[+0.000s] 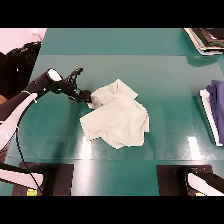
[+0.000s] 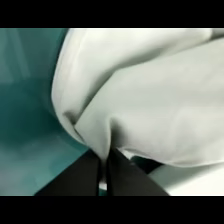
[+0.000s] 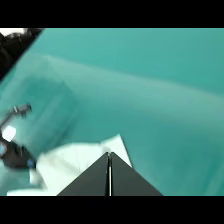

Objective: Fold the shirts.

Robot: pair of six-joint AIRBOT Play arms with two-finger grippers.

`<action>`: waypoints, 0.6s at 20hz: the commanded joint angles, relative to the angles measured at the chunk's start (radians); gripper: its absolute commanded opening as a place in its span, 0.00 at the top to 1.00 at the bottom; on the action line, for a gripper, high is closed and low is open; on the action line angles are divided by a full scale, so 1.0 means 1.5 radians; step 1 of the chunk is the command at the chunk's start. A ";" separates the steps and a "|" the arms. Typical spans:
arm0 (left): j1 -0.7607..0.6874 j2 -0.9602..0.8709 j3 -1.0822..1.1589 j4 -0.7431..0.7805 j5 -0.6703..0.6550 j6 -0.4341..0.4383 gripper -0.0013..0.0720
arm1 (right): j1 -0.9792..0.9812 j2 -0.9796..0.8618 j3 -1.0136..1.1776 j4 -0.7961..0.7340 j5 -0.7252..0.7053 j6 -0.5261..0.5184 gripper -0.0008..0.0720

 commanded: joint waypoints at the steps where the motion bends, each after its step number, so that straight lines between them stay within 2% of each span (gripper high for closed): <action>1: 0.017 0.004 0.054 0.000 -0.016 0.003 0.95 | 0.001 0.008 -0.053 -0.060 0.068 0.060 0.96; 5: 0.050 0.049 0.138 0.009 -0.011 0.004 0.95 | 0.002 0.057 -0.294 -0.101 0.095 0.103 0.96; 6: 0.054 0.054 0.155 0.009 -0.014 0.003 0.95 | 0.004 0.069 -0.373 -0.097 0.089 0.111 0.91; 7: 0.055 0.056 0.166 0.008 -0.018 0.003 0.95 | 0.011 0.076 -0.446 -0.084 0.081 0.113 0.57; 8: 0.055 0.056 0.172 0.008 -0.019 0.003 0.95 | 0.019 0.077 -0.517 -0.060 0.069 0.114 0.32; 9: 0.054 0.056 0.173 0.008 -0.019 0.003 0.95 | 0.030 0.070 -0.587 -0.022 0.053 0.113 0.31; 11: 0.054 0.056 0.173 0.008 -0.019 0.003 0.95 | 0.070 0.045 -0.696 0.051 -0.012 0.096 0.39; 12: 0.054 0.056 0.173 0.008 -0.020 0.003 0.95 | 0.100 0.028 -0.732 0.079 -0.056 0.080 0.39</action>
